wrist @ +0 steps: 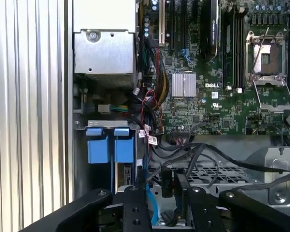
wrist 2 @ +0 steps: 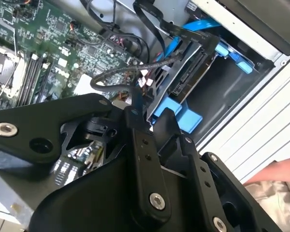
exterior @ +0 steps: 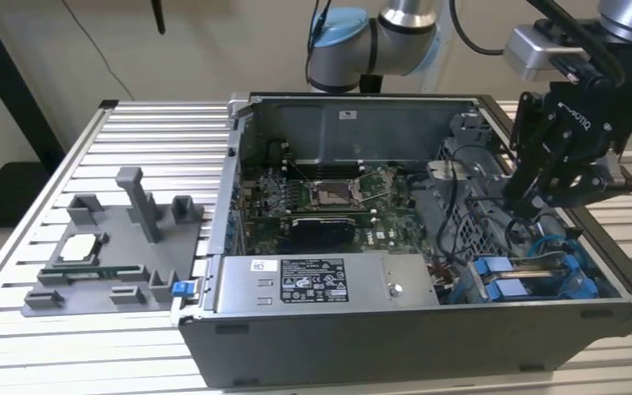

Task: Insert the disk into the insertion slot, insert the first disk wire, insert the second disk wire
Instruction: 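Insert the first disk wire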

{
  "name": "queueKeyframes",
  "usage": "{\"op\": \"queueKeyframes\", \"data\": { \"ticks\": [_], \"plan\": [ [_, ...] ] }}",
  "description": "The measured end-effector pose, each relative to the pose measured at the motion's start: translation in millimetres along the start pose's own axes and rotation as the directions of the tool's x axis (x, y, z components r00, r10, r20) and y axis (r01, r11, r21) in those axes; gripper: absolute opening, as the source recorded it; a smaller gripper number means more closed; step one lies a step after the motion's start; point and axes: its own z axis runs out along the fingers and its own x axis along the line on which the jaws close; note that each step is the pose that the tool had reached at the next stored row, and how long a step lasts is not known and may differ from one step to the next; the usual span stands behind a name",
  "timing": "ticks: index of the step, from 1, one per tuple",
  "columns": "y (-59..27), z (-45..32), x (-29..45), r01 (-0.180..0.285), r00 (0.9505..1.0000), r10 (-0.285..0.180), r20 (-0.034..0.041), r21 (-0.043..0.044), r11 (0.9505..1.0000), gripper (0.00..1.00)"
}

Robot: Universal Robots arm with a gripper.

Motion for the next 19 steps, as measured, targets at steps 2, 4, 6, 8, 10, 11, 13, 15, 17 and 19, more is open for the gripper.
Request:
{"op": "queueKeyframes", "data": {
  "ticks": [2,4,6,8,10,11,13,15,17,19],
  "plan": [
    [0.0,0.4,0.0,0.001,0.9999,-0.001,0.0151,-0.0002,1.0,1.0],
    [0.0,0.5,0.0,0.001,0.9997,-0.001,0.0246,-0.0004,1.0,1.0],
    [0.0,0.5,-0.1,0.001,0.9996,-0.001,0.0265,-0.0005,1.0,1.0],
    [0.0,0.6,0.0,0.002,0.9996,-0.002,0.0267,-0.0005,1.0,1.0],
    [0.0,0.5,0.0,0.002,0.9996,-0.002,0.0272,-0.0006,1.0,1.0],
    [0.0,0.6,0.0,0.002,0.9996,-0.002,0.0276,-0.0006,1.0,1.0],
    [0.0,0.6,0.0,0.002,0.9996,-0.002,0.0281,-0.0006,1.0,1.0],
    [0.0,0.5,0.0,0.002,0.9996,-0.002,0.0283,-0.0006,1.0,1.0],
    [0.0,0.5,0.0,0.002,0.9996,-0.002,0.0284,-0.0006,1.0,0.0],
    [0.0,0.6,0.0,0.002,0.9996,-0.002,0.0284,0.0001,1.0,0.0]
  ]
}}
